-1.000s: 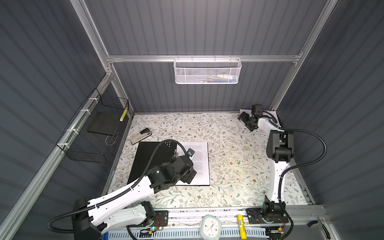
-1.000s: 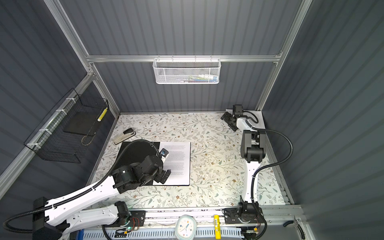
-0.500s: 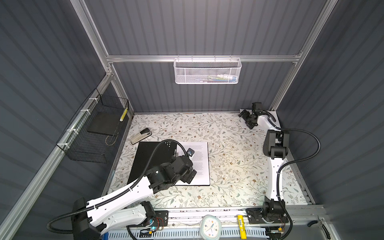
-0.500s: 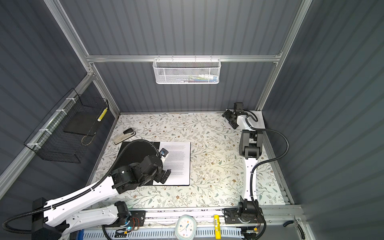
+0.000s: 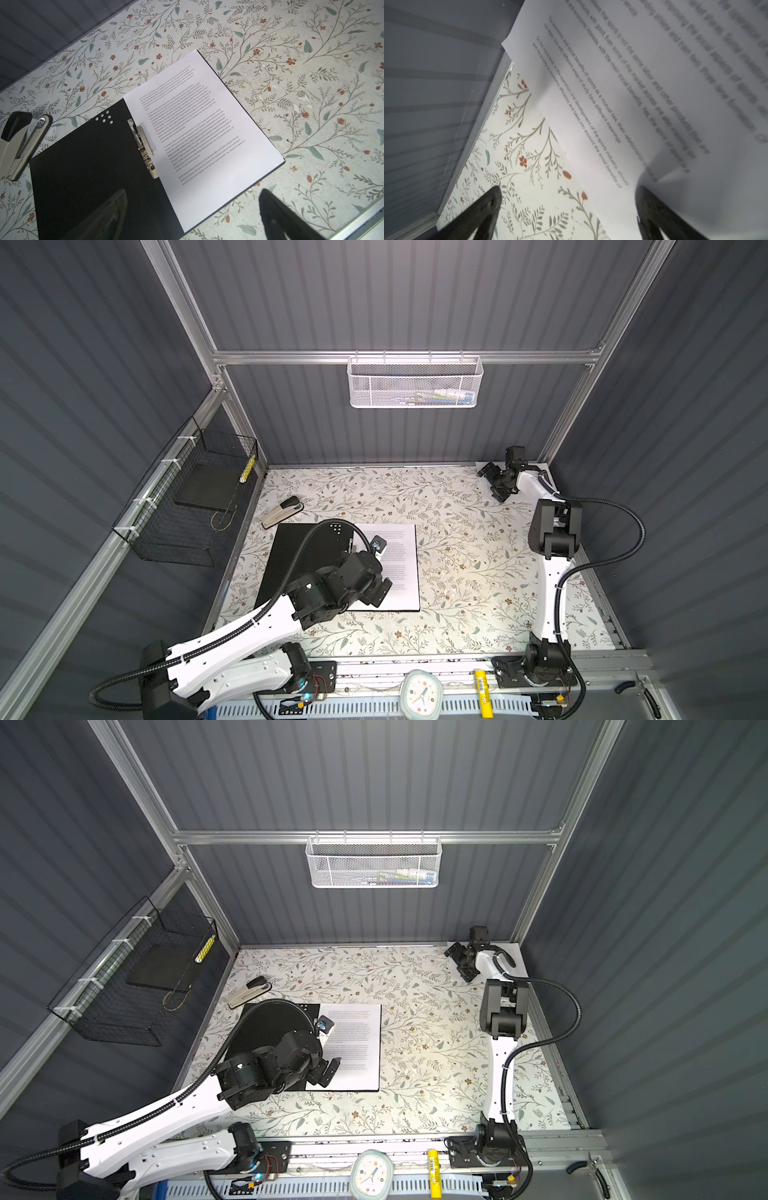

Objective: Put the files into the folder
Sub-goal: 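Grasp a loose printed sheet at the far corner with the right gripper, then drag the sheet toward the folder with right gripper while left gripper reaches over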

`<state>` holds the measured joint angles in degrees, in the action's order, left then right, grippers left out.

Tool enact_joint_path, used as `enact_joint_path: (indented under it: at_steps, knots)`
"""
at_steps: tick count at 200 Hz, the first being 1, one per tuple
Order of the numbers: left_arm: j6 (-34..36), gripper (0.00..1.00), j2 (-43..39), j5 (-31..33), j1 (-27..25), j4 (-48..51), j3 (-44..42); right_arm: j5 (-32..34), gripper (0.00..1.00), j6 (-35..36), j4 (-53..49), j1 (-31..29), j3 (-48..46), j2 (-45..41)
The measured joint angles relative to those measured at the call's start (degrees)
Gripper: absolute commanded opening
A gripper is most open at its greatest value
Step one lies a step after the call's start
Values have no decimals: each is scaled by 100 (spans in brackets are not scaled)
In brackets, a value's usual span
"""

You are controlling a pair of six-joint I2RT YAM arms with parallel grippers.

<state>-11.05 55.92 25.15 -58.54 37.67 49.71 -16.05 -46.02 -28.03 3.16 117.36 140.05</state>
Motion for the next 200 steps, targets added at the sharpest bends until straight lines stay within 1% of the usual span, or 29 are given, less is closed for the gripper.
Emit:
enact_joint_path:
  at_steps: [19, 39, 59, 80, 117, 135, 157, 178, 200]
  knots:
    - [9, 100, -81, -13, 11, 2, 0, -328, 99, 2, 101, -61, -566, -323]
    - [9, 100, -177, -11, 15, 2, 0, -734, 99, -4, 387, -149, -1495, -841]
    - [9, 100, -267, -9, 15, 2, 0, -1082, 99, -26, 826, -260, -2640, -1486]
    - [2, 100, -334, -20, 15, -15, 0, -1386, 99, -149, 1456, -407, -4074, -2334]
    - [-127, 100, -256, -278, 15, -225, 17, -1622, 99, -275, 2105, -857, -6050, -3661]
    - [-275, 100, -11, -393, 15, -400, 109, -1676, 99, -319, 2371, -1163, -6885, -4288]
    - [-398, 100, 457, -588, 15, -702, 289, -1698, 99, -350, 2446, -1432, -7827, -5158]
    - [-494, 100, 1058, -826, 15, -968, 529, -1528, 99, -297, 1974, -1443, -8474, -6179]
    - [-529, 100, 1847, -1152, 15, -1257, 925, -1211, 99, -133, 1316, -1270, -8603, -7399]
